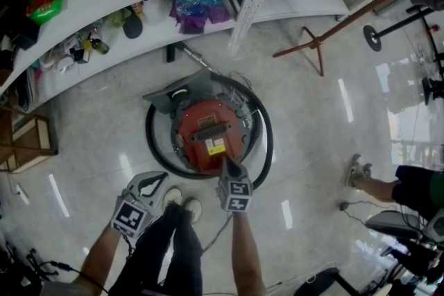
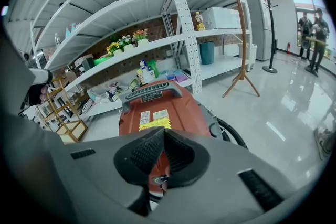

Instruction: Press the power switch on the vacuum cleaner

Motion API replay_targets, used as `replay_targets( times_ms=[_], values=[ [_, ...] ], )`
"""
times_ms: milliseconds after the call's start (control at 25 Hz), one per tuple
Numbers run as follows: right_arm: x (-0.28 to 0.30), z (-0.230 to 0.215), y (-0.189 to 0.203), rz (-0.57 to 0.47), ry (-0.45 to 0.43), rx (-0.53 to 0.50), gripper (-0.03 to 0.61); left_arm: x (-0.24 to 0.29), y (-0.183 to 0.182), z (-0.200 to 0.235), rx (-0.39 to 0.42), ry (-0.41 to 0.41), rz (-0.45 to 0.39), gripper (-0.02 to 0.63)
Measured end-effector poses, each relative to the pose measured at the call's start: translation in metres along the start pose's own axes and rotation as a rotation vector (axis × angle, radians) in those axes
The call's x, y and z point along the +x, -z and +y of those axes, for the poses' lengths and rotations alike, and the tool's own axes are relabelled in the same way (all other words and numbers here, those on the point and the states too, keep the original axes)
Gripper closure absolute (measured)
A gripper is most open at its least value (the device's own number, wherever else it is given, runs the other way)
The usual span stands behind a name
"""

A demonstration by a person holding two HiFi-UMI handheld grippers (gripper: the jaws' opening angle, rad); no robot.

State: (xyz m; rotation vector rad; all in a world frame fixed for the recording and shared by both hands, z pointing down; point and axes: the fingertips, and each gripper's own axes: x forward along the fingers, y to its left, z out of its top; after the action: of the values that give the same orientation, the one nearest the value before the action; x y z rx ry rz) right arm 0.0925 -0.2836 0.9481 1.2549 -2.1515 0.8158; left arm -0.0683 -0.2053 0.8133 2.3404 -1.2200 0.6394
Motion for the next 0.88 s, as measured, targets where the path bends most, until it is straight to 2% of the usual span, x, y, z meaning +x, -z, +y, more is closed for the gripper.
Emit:
replay_targets(
  times_ms=[880],
  values=[
    [0.0067, -0.0043, 0.0053, 0.004, 0.008, 0.027, 0.566, -0.0035, 0.0064, 0.006, -0.015, -0.015, 0.005, 0.607]
  ],
)
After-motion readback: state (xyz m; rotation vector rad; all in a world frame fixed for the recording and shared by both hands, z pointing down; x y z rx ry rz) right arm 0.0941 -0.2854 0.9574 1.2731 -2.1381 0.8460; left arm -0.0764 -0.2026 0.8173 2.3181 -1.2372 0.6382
